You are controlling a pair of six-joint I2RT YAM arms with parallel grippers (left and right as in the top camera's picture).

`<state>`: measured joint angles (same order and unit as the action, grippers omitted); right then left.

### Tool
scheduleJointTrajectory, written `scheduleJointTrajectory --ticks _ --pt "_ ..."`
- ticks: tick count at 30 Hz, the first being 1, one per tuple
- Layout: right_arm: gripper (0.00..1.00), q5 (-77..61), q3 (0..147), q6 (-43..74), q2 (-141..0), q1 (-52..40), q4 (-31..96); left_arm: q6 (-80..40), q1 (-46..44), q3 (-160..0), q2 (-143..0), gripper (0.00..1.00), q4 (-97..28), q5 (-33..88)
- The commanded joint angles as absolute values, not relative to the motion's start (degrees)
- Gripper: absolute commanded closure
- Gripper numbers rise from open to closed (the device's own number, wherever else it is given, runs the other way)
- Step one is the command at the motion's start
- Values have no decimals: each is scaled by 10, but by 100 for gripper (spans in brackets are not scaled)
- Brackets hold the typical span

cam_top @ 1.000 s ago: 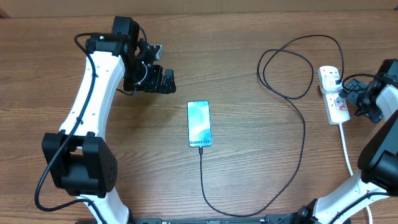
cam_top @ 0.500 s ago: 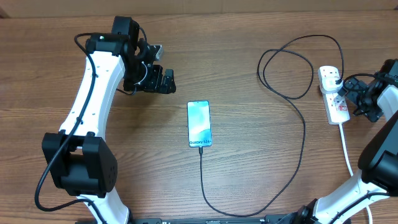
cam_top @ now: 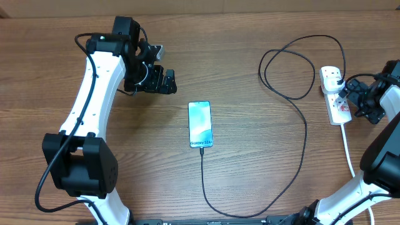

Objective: Plug charger to phone and switch on socket

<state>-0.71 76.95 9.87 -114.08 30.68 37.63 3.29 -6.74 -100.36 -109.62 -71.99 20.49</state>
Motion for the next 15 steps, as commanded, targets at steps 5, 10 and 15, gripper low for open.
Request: scheduleJointTrajectory --ticks 5,10,15 --pt "0 -31 760 84 -1161 296 393 30 -69 -1017 -1086 0 -719 201" --pt "0 22 760 67 -1161 296 409 30 -69 -1017 -1086 0 -719 201" --pt "0 50 767 2 -1160 296 432 30 -69 -1017 -1086 0 -719 201"
